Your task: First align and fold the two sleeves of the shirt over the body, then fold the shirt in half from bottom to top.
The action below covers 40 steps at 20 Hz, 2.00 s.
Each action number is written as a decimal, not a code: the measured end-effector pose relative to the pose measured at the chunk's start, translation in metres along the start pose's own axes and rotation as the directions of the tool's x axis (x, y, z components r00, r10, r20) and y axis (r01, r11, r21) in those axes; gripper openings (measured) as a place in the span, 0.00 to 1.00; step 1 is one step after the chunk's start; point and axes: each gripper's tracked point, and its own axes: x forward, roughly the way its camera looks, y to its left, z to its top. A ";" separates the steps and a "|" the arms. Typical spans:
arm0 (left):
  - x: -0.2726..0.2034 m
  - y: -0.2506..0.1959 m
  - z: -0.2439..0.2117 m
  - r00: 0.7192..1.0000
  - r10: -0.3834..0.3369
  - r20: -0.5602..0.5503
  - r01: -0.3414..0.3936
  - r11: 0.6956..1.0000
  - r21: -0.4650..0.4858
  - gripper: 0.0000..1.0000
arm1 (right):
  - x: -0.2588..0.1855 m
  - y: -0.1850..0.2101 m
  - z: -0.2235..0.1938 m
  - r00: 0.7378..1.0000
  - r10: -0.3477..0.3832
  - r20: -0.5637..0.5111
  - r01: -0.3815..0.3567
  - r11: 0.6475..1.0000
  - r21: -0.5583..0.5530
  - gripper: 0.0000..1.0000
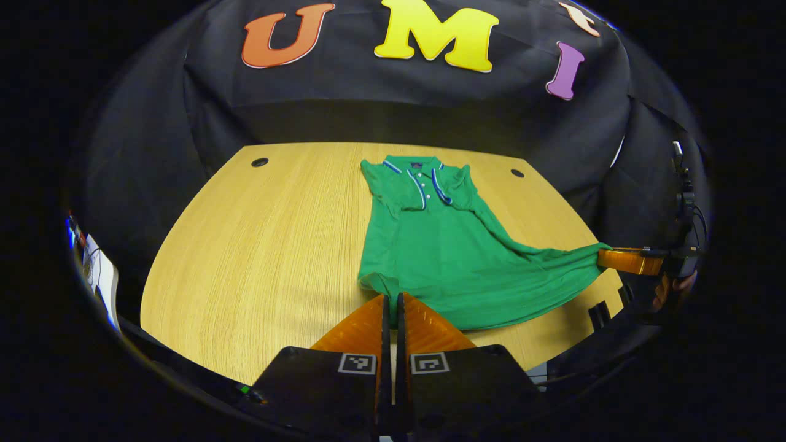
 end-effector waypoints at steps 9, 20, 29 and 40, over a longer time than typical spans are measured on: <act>0.050 0.021 0.107 0.991 -0.036 0.129 0.036 0.999 -0.002 0.08 | 0.034 0.020 0.118 0.994 -0.017 0.108 0.021 0.999 -0.036 0.00; 0.144 0.038 0.215 0.973 -0.044 0.226 0.040 0.999 0.025 0.08 | 0.132 0.044 0.236 0.983 0.008 0.183 0.006 0.997 -0.075 0.00; 0.230 0.066 0.245 0.960 0.005 0.280 -0.003 1.000 -0.007 0.07 | 0.226 0.032 0.285 0.981 0.031 0.192 -0.011 0.994 -0.104 0.00; 0.334 0.088 0.197 0.980 0.036 0.193 -0.038 0.999 0.005 0.08 | 0.332 0.020 0.248 0.992 0.026 0.125 -0.007 0.989 -0.145 0.00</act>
